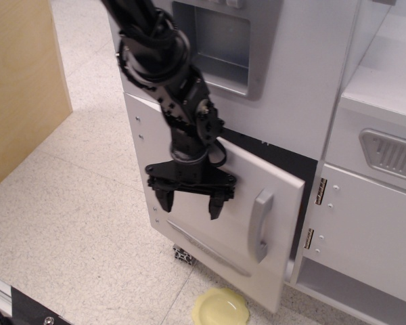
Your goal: Close low fridge
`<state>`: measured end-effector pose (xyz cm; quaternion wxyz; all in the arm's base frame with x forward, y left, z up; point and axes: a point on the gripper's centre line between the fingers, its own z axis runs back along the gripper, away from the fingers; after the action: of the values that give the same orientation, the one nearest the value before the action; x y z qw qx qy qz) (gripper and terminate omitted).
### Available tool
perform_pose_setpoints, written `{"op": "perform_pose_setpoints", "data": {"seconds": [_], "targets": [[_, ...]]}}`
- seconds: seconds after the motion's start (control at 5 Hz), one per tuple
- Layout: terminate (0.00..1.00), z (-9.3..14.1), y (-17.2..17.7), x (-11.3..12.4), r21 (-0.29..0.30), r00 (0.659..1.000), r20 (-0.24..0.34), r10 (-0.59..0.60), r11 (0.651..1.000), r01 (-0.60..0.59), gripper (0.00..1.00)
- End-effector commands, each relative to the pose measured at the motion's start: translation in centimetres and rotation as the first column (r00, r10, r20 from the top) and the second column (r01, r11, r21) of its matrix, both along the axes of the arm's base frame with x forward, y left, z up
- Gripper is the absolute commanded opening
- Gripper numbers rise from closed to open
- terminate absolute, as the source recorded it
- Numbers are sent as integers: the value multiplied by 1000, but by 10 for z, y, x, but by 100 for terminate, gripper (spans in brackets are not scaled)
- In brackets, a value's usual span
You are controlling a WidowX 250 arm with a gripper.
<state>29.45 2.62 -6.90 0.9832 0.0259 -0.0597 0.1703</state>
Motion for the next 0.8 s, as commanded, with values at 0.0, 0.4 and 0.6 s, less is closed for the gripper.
{"op": "perform_pose_setpoints", "data": {"seconds": [0.0,0.4,0.6], "targets": [[0,6,-1,28,12,998,56,19,1000,-20,100],[0,11,0,14,24,998,67,-10,1000,8,100],[0,18,3,3,23,999,40,-24,999,23,100]]}}
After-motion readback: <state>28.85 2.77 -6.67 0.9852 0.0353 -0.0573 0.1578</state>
